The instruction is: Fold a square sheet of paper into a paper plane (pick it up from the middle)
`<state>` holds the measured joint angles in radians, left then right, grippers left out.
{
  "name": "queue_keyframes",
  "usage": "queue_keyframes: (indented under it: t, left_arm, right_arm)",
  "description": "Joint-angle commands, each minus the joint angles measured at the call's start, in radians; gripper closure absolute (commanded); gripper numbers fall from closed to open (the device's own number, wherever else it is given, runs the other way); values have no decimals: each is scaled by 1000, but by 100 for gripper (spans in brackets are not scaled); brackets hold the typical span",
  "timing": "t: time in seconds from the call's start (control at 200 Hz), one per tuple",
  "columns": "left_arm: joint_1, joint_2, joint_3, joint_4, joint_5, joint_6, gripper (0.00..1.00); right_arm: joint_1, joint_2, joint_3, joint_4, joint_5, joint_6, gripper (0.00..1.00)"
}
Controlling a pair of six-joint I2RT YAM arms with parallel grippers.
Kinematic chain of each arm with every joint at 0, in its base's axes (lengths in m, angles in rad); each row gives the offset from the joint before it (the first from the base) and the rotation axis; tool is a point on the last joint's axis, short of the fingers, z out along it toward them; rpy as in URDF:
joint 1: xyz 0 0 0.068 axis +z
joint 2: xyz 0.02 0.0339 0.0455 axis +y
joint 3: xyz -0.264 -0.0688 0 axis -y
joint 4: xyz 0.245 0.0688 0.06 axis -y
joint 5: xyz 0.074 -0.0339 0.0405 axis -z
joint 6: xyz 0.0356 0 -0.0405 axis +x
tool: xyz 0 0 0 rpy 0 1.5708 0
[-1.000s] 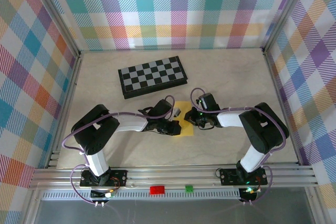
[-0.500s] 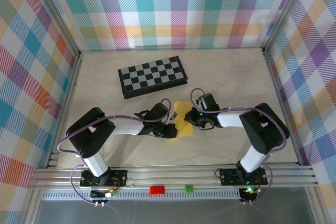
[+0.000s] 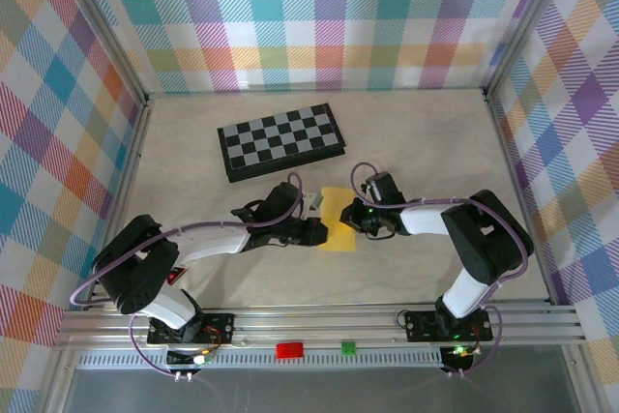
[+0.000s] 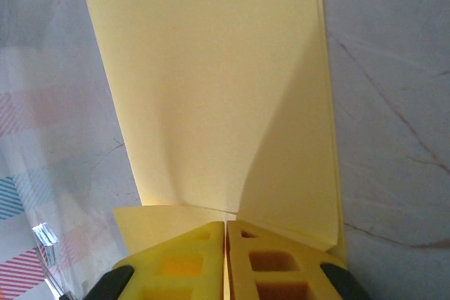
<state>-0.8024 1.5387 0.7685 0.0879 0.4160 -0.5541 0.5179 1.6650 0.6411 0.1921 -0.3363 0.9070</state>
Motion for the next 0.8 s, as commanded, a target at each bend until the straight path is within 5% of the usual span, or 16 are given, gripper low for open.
queue_keyframes:
  t: [0.0, 0.505, 0.795]
  left_arm:
    - [3, 79, 78, -34, -32, 2, 98]
    - [6, 269, 93, -23, -63, 22, 99]
    - [7, 269, -107, 72, -57, -37, 100]
  right_arm:
    - [2, 2, -19, -79, 33, -13, 88]
    - [2, -1, -18, -81, 28, -14, 88]
    - [2, -50, 45, -103, 19, -71, 87]
